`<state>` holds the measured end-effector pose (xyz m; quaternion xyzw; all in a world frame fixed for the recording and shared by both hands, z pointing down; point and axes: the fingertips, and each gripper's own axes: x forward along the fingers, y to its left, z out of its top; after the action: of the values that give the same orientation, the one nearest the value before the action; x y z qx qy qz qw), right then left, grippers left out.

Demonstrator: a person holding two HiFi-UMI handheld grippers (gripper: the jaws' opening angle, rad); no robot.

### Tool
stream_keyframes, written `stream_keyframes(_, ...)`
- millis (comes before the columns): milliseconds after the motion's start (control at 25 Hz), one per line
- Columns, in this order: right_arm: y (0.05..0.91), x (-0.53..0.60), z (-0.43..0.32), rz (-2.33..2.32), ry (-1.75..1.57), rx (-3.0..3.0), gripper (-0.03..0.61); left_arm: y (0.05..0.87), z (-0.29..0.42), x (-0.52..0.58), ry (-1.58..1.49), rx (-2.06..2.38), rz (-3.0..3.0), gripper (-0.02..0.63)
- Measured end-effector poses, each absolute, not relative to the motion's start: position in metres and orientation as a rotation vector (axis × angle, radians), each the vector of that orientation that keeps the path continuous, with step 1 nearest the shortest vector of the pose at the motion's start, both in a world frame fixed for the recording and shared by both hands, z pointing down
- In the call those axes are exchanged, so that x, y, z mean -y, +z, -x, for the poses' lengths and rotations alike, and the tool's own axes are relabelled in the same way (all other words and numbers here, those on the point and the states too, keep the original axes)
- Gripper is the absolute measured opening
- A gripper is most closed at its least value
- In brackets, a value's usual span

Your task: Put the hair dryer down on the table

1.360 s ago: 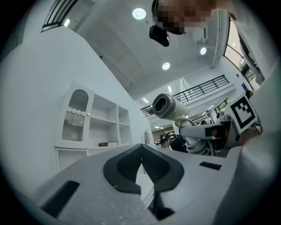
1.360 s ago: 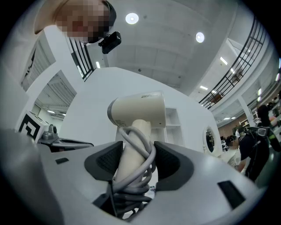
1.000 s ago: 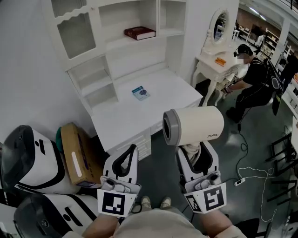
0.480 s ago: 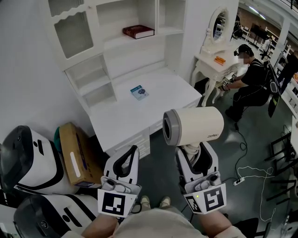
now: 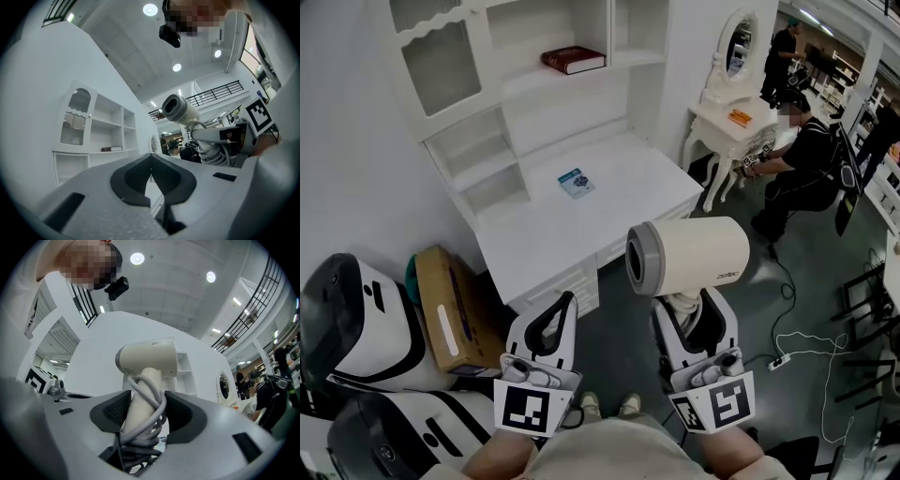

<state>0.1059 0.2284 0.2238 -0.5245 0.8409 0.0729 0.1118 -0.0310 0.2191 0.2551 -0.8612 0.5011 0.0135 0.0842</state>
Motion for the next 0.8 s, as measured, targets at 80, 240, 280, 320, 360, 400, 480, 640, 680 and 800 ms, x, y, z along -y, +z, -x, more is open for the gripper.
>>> stream_keyframes(80, 0.224, -0.229, -0.109, 1.55, 0.212, -2.463, 0.229, 0.255, 0.029, -0.219, 0.037, -1.492, 2.572, 0.012)
stream_keyframes(240, 0.224, -0.231, -0.116, 1.568, 0.213, -2.446, 0.229, 0.255, 0.022, -0.22, 0.032, -1.481, 2.576, 0.012)
stream_keyframes(280, 0.224, -0.231, -0.118, 1.566, 0.205, -2.447, 0.23, 0.255, 0.02, -0.221, 0.031, -1.478, 2.576, 0.012)
stream_keyframes(320, 0.224, -0.232, -0.12, 1.564, 0.198, -2.448, 0.229, 0.256, 0.018, -0.221, 0.03, -1.478, 2.577, 0.012)
stream_keyframes(360, 0.225, -0.232, -0.122, 1.562, 0.196, -2.45, 0.229, 0.256, 0.016, -0.221, 0.029, -1.478, 2.577, 0.012)
stream_keyframes(400, 0.225, -0.232, -0.124, 1.561, 0.195, -2.452, 0.229, 0.257, 0.015, -0.222, 0.026, -1.478, 2.577, 0.012)
stream_keyframes(480, 0.226, -0.233, -0.128, 1.559, 0.196, -2.455, 0.229, 0.258, 0.01, -0.223, 0.02, -1.475, 2.576, 0.012)
stream_keyframes(640, 0.225, -0.235, -0.139, 1.548, 0.2, -2.463, 0.229, 0.257, 0.0, -0.224, 0.009, -1.484, 2.57, 0.012)
stream_keyframes(680, 0.224, -0.235, -0.141, 1.546, 0.202, -2.465, 0.229, 0.257, -0.003, -0.224, 0.008, -1.489, 2.567, 0.012)
stream_keyframes(800, 0.222, -0.236, -0.15, 1.533, 0.203, -2.472, 0.229, 0.255, -0.01, -0.225, 0.012, -1.508, 2.558, 0.012)
